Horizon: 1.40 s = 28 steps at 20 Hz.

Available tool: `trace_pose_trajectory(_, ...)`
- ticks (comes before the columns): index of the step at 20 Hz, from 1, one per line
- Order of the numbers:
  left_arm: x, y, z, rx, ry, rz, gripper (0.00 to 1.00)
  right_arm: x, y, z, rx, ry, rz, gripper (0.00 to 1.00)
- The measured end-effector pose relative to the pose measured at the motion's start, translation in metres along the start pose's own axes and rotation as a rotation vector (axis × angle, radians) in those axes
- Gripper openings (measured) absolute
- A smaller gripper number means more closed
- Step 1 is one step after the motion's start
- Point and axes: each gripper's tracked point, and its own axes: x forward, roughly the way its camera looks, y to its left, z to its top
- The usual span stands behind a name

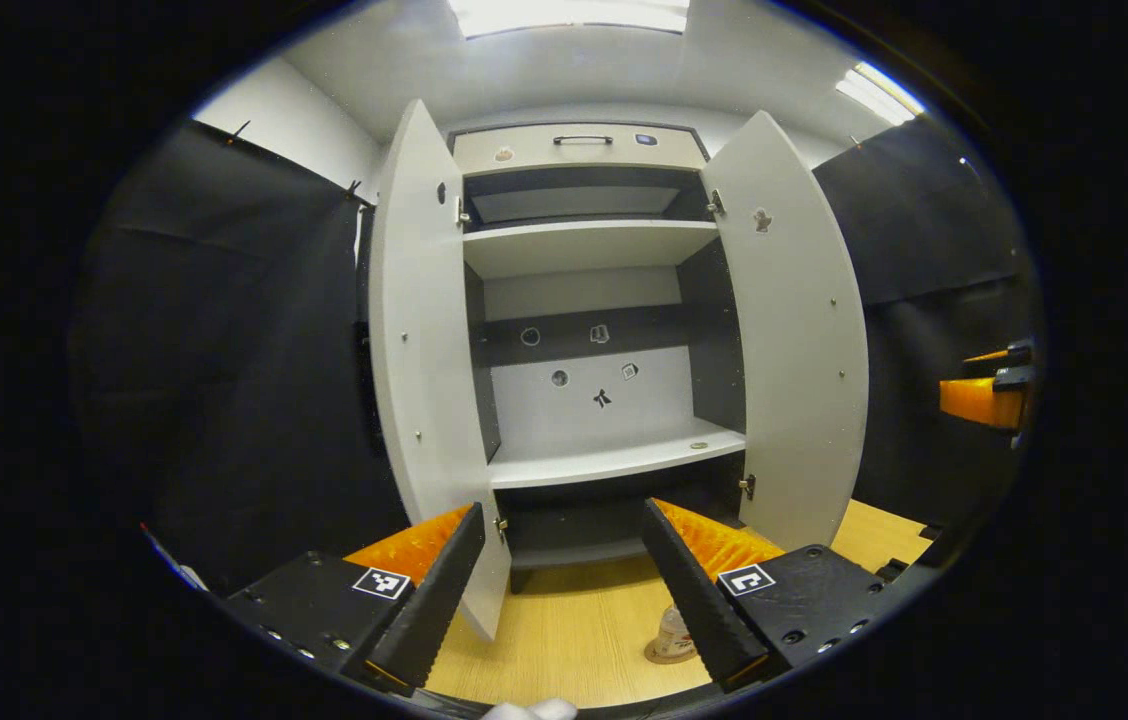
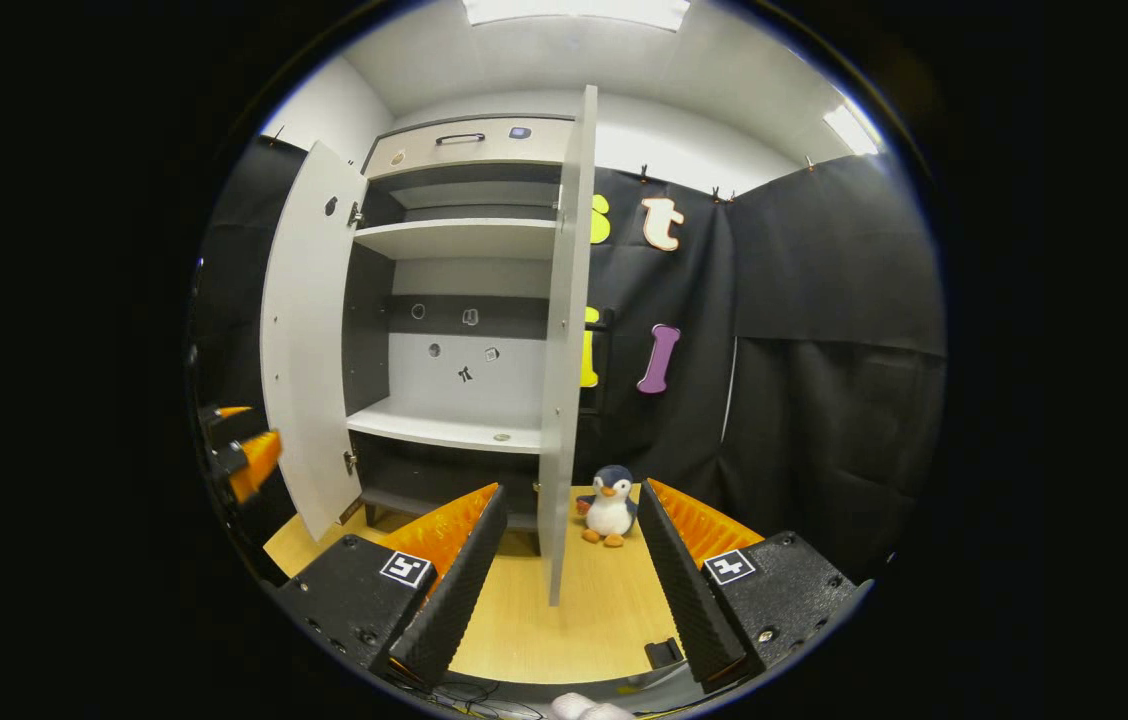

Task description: Grasp the bottle in the cabinet with the left hand and place it on the coaster, then close the right door with the right hand and the left door with the left hand.

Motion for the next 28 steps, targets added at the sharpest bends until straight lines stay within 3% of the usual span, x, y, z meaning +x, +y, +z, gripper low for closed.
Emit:
trace_pose_trajectory(6, -0.037, 0.01, 0.0, 0.018, -0.004, 0.01, 0.95, -0.001, -0.007, -0.002, 0.032, -0.002, -0.015, 0.82)
trace_pose_trajectory(11, -0.041, 0.008, 0.003, -0.027, 0.003, 0.015, 0.96, 0.028, -0.055, 0.028, 0.001, -0.046, -0.096, 0.81)
trace_pose_trajectory(15, -0.041, 0.006, 0.005, -0.028, 0.016, 0.054, 0.96, 0.071, -0.089, 0.06, 0.001, -0.083, -0.108, 0.82)
trace_pose_trajectory(22, -0.031, 0.003, 0.011, -0.058, 0.048, 0.18, 0.96, 0.162, -0.105, 0.082, 0.055, -0.065, 0.003, 0.81)
trace_pose_trajectory(28, -0.023, -0.007, 0.017, -0.054, 0.058, 0.26, 0.96, 0.198, -0.088, 0.086, 0.05, -0.065, 0.119, 0.81)
